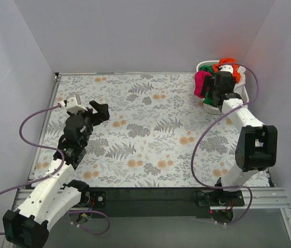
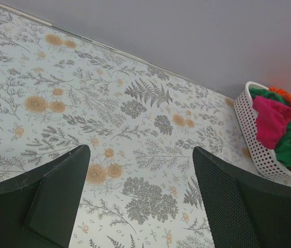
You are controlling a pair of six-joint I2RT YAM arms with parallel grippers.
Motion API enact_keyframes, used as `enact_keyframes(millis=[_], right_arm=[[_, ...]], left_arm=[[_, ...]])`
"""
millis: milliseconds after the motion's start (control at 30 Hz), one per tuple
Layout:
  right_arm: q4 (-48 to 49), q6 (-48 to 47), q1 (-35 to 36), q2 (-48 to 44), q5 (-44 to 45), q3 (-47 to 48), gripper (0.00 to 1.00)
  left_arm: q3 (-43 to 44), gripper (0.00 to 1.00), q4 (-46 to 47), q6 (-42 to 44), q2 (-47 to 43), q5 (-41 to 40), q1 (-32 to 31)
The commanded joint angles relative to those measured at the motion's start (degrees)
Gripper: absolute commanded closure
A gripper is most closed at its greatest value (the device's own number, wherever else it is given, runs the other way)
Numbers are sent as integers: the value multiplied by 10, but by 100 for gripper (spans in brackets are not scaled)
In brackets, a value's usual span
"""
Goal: Fold and stack the t-shirts
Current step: Grab the tshirt from the pile
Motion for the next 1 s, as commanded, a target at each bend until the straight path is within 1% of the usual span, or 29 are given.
enact_keyframes(millis=[0, 33, 100, 133, 167, 200, 267, 300, 367, 467, 600, 667, 833, 967], right_arm=[[14, 12, -2, 33, 23, 33, 18], [13, 13, -2, 38, 26, 35, 20], [7, 19, -2, 50, 30, 43, 27], [4, 20, -2, 54, 29, 45, 30], [-3, 22, -2, 56, 27, 48, 36], [-5, 24, -2, 58, 25, 50, 39], [-16, 25, -2, 58, 26, 51, 62], [-18, 29, -1, 51, 28, 49, 72], [-22, 31, -1, 40, 36, 47, 87], [-41, 26, -2, 15, 80, 69, 99], [-67, 16, -2, -1, 150, 120, 99], [-72, 21, -1, -4, 166, 145, 99], [-72, 44, -1, -14, 175, 192, 99], [-73, 43, -2, 5, 183, 236, 99]], left_arm=[[12, 25, -7, 9, 9, 1, -3], [12, 25, -8, 11, 12, 0, -3], [14, 25, -8, 12, 19, -3, -4], [15, 25, -22, 14, 21, -4, -3], [16, 25, -23, 15, 21, -5, -3], [17, 25, -23, 15, 24, -10, -3], [18, 25, -24, 17, 23, -12, -3], [18, 25, -23, 17, 22, -15, -3], [16, 25, -24, 17, 21, -17, -3], [17, 25, -23, 16, 21, -18, -3], [19, 25, -22, 16, 29, -17, -3], [19, 25, -23, 16, 33, -13, -3], [19, 25, -23, 13, 39, -3, -3], [19, 25, -22, 12, 35, 3, -4]])
